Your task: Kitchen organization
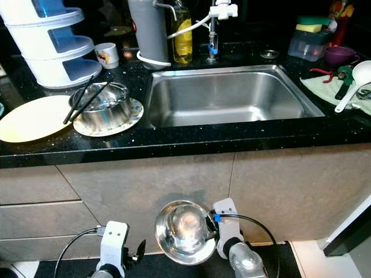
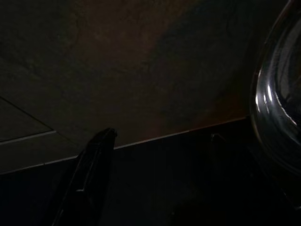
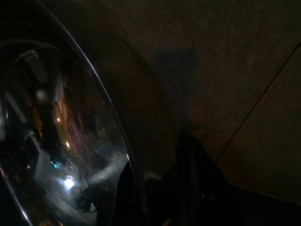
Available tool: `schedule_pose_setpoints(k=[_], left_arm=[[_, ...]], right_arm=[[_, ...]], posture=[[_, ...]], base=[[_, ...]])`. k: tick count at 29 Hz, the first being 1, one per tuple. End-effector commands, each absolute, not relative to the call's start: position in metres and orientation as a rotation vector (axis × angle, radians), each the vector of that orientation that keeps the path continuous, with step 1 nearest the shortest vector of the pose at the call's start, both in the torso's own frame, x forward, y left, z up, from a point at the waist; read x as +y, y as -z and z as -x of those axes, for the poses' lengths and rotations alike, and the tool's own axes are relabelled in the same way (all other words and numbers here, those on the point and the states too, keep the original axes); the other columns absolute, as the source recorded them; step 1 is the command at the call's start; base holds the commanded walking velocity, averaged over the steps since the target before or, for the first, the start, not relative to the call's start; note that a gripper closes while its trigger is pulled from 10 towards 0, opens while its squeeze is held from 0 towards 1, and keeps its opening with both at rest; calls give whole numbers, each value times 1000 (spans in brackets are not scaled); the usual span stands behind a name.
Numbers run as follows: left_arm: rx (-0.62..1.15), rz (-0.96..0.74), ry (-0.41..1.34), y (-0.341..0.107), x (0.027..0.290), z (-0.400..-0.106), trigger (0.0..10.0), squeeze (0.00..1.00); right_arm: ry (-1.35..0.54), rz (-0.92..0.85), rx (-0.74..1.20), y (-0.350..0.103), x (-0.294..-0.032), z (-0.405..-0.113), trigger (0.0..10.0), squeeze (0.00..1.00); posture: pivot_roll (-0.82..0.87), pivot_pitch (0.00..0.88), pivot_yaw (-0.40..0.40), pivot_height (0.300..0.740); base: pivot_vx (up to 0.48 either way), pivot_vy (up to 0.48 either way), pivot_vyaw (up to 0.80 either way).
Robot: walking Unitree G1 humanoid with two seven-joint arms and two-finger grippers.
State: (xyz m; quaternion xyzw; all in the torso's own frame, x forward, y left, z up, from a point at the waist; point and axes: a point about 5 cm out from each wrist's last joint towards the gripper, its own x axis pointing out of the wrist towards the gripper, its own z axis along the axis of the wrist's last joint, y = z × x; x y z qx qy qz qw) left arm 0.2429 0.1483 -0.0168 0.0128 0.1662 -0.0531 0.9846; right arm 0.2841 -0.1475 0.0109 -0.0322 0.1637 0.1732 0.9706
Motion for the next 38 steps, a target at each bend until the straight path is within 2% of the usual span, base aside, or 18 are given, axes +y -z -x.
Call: schedule_pose_setpoints(k=[1,21,38], left_arm=[[367,-27,87,22,153,-240,10000,0],[344,25,42,16,157,-242,10000,0],[378,45,15,20,148,-244,10000,0]], right_arm=[[-336,43,321,-11,-148,-285,10000,0],[-359,68,307,-17,-139,-291,10000,0],[-341,94,317,-21,-150,-298,10000,0]], posture=[[-160,122,52,740],[-160,142,52,740],[-210,144,48,740]], base=[[0,0,0],[0,0,0],[0,0,0]])
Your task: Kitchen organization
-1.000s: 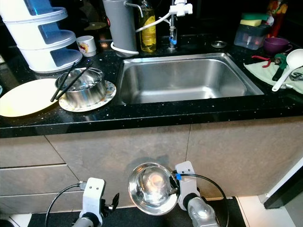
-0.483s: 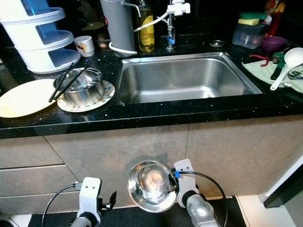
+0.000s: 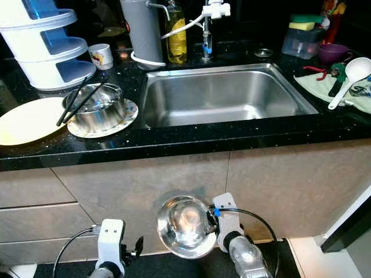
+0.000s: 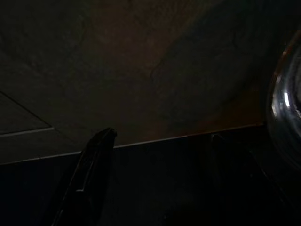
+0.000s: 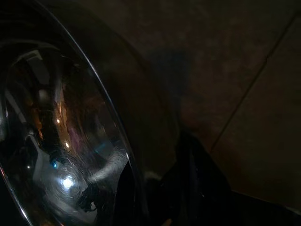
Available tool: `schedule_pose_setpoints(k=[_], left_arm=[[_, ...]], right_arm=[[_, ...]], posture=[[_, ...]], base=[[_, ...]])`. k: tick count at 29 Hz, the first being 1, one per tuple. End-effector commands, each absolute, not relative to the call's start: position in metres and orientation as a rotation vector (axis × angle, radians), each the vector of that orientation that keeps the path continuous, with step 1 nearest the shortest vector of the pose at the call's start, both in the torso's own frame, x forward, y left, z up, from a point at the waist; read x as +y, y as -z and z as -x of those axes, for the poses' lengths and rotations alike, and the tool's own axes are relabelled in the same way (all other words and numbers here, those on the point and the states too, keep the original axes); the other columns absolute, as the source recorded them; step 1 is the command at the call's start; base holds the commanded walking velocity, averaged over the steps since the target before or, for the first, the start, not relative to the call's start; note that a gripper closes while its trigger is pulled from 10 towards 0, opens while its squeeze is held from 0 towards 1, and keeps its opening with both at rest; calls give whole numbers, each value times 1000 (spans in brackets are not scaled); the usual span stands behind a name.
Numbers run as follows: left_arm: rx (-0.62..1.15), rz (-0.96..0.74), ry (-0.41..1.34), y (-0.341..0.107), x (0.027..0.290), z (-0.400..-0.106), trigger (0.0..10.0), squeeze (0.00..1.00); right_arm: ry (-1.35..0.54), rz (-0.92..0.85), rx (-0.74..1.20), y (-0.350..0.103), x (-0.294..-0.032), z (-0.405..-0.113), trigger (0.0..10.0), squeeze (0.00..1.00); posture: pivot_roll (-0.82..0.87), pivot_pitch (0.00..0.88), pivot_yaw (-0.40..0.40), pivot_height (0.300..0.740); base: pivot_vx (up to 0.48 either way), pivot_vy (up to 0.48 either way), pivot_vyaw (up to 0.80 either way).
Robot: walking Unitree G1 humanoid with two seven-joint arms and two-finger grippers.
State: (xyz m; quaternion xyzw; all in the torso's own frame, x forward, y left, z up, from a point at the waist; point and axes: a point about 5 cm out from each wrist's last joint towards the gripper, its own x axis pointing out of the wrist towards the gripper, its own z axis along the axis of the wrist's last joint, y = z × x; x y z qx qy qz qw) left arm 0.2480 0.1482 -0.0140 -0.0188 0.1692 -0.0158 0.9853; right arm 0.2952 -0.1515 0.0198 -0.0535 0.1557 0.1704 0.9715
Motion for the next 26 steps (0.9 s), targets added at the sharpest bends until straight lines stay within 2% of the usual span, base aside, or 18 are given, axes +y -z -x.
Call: schedule_pose_setpoints(k=[1,8,16,23,26], left_arm=[[378,45,15,20,148,-244,10000,0],[365,22,19,16,146,-254,10000,0],[376,21,-7,18,149,-252,10000,0],[395,-8,-13,22,155,-248,10000,0],[365,-111,42,18,152,-249,10000,0]], right_arm=[[-341,94,317,-21,-150,-298,10000,0],[-332,138,289,-28,-156,-302,10000,0],[-339,193,291,-28,-160,-301,10000,0],[-352,216,282,-25,-149,-297,10000,0],[-366,223,276,-25,-141,-299,10000,0]], posture=[[-210,144,48,740],[-232,137,38,740],[-243,136,32,740],[-216,162,21,740],[-184,182,11,740]], base=[[0,0,0],[0,0,0],[0,0,0],[0,0,0],[0,0,0]])
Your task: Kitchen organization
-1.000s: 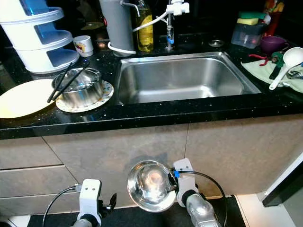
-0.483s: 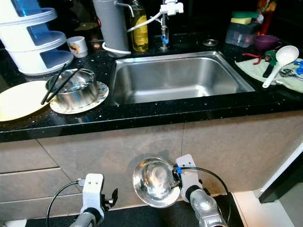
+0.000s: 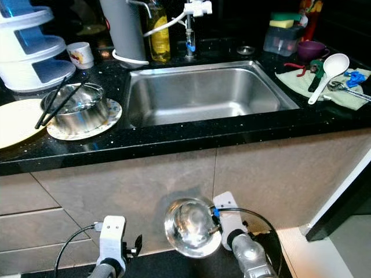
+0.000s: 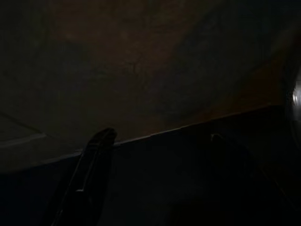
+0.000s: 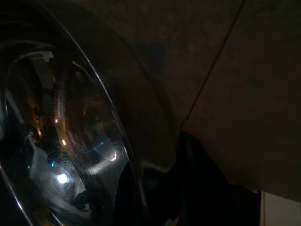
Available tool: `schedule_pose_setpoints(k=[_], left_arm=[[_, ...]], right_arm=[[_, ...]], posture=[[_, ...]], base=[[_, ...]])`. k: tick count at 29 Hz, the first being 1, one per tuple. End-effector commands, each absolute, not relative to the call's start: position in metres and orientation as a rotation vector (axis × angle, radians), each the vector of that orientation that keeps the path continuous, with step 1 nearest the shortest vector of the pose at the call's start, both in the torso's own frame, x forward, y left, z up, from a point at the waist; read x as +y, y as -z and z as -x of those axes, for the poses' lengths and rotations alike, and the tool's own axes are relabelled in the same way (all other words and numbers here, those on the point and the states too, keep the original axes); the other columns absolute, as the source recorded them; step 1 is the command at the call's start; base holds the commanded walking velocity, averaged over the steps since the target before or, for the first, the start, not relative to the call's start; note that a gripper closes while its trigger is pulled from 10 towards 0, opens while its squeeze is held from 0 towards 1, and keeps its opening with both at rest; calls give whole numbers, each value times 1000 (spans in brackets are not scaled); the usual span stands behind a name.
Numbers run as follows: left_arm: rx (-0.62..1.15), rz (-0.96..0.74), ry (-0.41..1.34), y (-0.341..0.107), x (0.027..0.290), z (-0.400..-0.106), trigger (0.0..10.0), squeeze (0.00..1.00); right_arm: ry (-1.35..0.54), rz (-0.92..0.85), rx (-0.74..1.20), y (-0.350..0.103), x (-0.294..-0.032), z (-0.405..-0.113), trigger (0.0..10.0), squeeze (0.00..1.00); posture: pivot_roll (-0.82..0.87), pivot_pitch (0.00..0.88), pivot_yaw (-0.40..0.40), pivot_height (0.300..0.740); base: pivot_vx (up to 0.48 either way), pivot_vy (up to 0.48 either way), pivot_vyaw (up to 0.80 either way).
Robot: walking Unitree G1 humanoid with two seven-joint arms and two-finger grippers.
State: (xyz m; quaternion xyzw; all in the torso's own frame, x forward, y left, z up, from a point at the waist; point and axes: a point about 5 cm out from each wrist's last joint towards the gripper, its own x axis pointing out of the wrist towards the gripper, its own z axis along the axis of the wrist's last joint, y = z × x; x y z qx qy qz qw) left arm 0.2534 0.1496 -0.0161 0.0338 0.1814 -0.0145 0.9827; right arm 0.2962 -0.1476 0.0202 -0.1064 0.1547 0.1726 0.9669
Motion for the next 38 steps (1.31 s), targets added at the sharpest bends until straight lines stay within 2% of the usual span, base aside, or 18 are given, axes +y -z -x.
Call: schedule_pose_setpoints(k=[1,12,16,19,38], left_arm=[[351,-165,58,18,150,-248,10000,0],[314,-83,65,10,152,-253,10000,0],[308,-92,79,8,151,-253,10000,0],[299,-148,157,8,149,-252,10000,0],[234,-116,147,-1,162,-249,10000,0]], right_arm=[[-363,204,271,-26,-139,-300,10000,0],[-366,161,273,-27,-134,-300,10000,0],[-367,162,275,-27,-135,-300,10000,0],[-361,156,277,-27,-133,-300,10000,0],[-382,167,316,-24,-130,-302,10000,0]], posture=[[-172,184,11,740],[-155,194,15,740],[-159,195,19,740],[-158,203,24,740],[-145,189,-3,740]], base=[[0,0,0],[0,0,0],[0,0,0],[0,0,0],[0,0,0]])
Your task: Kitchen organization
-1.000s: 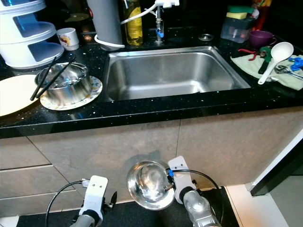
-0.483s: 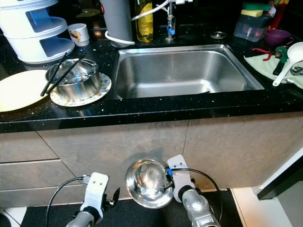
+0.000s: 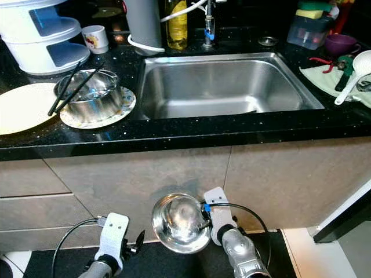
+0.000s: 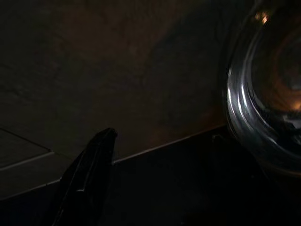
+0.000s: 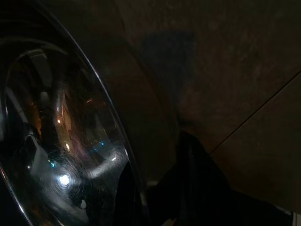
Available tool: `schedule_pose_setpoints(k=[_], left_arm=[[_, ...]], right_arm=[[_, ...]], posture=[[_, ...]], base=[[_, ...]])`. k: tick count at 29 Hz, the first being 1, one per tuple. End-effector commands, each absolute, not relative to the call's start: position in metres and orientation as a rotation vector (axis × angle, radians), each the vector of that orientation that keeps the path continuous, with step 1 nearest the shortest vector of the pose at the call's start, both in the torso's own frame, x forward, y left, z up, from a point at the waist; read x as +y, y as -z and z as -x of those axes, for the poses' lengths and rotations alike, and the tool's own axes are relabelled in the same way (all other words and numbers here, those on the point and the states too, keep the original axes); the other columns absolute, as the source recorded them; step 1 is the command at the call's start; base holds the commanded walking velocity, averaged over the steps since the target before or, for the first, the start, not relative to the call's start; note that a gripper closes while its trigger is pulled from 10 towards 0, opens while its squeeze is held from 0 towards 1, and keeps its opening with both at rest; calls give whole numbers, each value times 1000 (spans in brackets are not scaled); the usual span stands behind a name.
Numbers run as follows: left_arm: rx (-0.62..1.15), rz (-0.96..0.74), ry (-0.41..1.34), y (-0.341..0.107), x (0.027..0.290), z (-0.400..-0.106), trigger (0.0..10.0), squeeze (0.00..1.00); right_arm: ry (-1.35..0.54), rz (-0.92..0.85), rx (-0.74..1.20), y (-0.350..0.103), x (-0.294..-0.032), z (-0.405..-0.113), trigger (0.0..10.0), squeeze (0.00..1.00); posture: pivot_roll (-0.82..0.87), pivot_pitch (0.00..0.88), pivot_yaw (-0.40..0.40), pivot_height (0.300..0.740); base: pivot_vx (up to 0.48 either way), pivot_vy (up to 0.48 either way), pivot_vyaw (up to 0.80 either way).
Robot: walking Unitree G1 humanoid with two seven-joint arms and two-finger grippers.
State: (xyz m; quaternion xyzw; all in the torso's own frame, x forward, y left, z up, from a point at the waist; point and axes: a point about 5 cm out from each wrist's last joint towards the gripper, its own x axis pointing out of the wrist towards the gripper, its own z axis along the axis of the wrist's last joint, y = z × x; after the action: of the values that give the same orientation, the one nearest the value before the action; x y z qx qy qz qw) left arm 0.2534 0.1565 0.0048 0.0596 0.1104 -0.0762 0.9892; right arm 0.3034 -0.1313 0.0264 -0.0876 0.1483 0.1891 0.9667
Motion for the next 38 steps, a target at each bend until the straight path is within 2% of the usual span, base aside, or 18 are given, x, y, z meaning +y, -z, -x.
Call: schedule_pose_setpoints(k=[1,6,10,13,15,20,22,26,29,34,35,38], left_arm=[[226,-125,145,-2,165,-248,10000,0],[200,-140,95,-6,178,-246,10000,0],[181,-131,87,-9,182,-245,10000,0],[174,-131,92,-9,182,-245,10000,0],[172,-127,103,-10,182,-246,10000,0],[113,-181,239,-20,165,-252,10000,0],[109,-183,246,-20,164,-253,10000,0],[108,-171,244,-21,163,-254,10000,0],[101,-168,251,-23,163,-254,10000,0],[64,-169,295,-29,157,-254,10000,0],[45,-162,321,-33,151,-256,10000,0],[31,-159,372,-37,142,-259,10000,0]], right_arm=[[-376,170,320,-23,-130,-302,10000,0],[-345,182,317,-25,-133,-303,10000,0],[-308,216,285,-30,-154,-300,10000,0],[-318,148,245,-39,-161,-298,10000,0],[-367,133,209,-46,-161,-297,10000,0],[-633,129,96,-95,-166,-287,10000,0],[-656,131,93,-98,-166,-286,10000,0],[-851,9,29,-148,-169,-278,10000,0],[-911,-80,-29,-173,-171,-276,10000,0],[-842,-165,-168,-211,-182,-287,10000,0],[-781,-221,-242,-228,-191,-295,10000,0],[-747,-265,-293,-243,-197,-300,10000,0]], posture=[[-142,181,-3,740],[-131,172,2,740],[-124,164,1,740],[-130,164,5,740],[-136,165,10,740],[-138,179,19,740],[-138,179,19,740],[-141,181,21,740],[-137,188,19,740],[-137,188,19,740],[-131,194,17,740],[-131,194,17,740]], base=[[0,0,0],[0,0,0],[0,0,0],[0,0,0],[0,0,0],[0,0,0],[0,0,0],[0,0,0],[0,0,0],[0,0,0],[0,0,0],[0,0,0]])
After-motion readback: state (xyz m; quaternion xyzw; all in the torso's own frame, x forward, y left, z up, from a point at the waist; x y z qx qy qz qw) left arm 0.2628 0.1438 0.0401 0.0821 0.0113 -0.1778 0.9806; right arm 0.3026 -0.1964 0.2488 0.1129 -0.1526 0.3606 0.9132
